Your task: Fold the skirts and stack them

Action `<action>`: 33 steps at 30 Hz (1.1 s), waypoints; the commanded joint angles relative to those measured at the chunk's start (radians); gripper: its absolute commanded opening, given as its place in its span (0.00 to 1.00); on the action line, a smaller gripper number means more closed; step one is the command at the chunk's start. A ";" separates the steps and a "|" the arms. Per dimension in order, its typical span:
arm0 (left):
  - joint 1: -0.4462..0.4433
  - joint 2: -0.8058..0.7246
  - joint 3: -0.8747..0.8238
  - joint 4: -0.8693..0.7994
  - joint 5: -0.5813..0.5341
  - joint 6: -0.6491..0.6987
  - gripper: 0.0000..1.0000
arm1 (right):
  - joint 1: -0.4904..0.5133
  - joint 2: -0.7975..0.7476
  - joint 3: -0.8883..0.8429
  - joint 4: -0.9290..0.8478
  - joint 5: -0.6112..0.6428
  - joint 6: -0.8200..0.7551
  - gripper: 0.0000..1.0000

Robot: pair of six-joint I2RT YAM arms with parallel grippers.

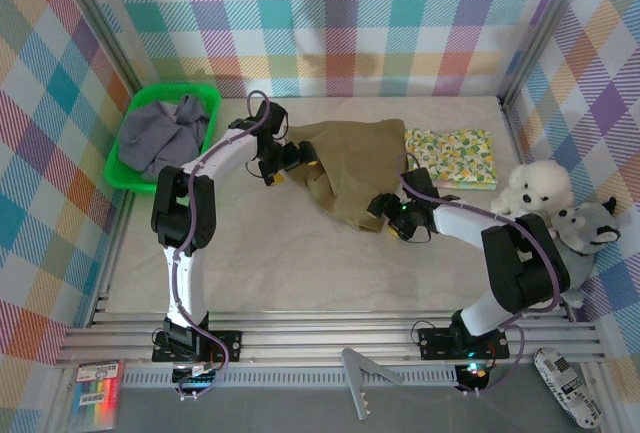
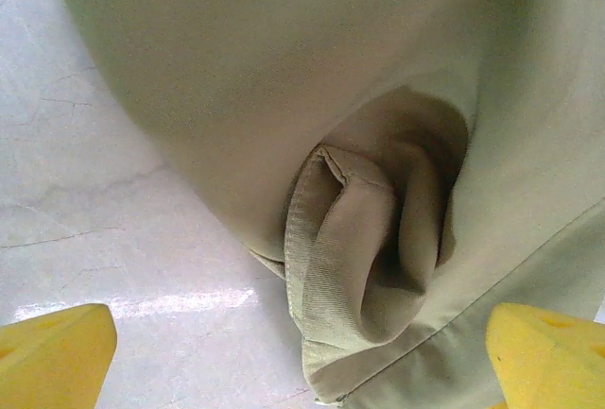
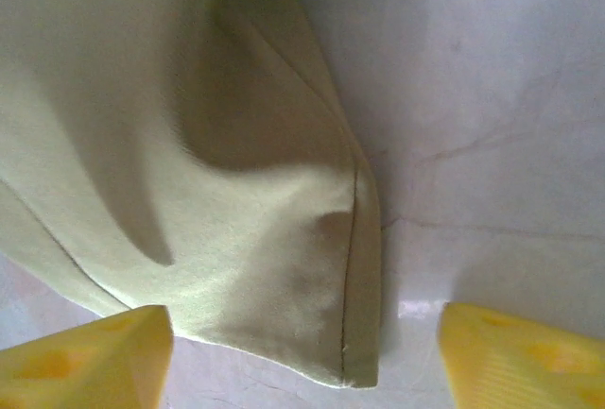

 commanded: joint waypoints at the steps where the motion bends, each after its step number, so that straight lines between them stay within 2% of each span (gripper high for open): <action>1: -0.003 -0.023 -0.010 0.003 -0.001 -0.006 1.00 | 0.023 0.022 0.033 -0.058 0.061 0.045 0.62; 3: -0.001 -0.021 -0.010 0.000 -0.003 -0.002 1.00 | 0.024 0.033 0.029 -0.049 0.062 0.062 0.56; 10: 0.000 -0.014 -0.009 -0.014 -0.009 0.006 1.00 | 0.031 0.072 0.044 -0.042 0.063 0.045 0.48; 12: 0.000 -0.013 -0.010 -0.012 -0.004 0.007 1.00 | 0.032 0.085 0.043 -0.020 0.068 0.032 0.41; 16: 0.000 -0.030 -0.010 -0.012 -0.017 0.020 1.00 | 0.032 0.086 0.059 0.034 0.066 -0.027 0.18; 21: 0.000 -0.069 -0.016 -0.029 -0.072 0.081 1.00 | 0.031 -0.037 0.066 0.007 0.118 -0.161 0.01; 24: 0.000 -0.078 -0.023 -0.040 -0.087 0.092 1.00 | 0.031 -0.136 0.043 0.008 0.126 -0.256 0.00; 28: -0.006 -0.110 -0.047 0.006 -0.012 0.097 1.00 | 0.031 -0.256 0.061 -0.021 0.036 -0.400 0.00; 33: -0.042 -0.132 0.007 -0.022 -0.033 0.194 1.00 | 0.032 -0.332 0.103 -0.150 -0.031 -0.547 0.00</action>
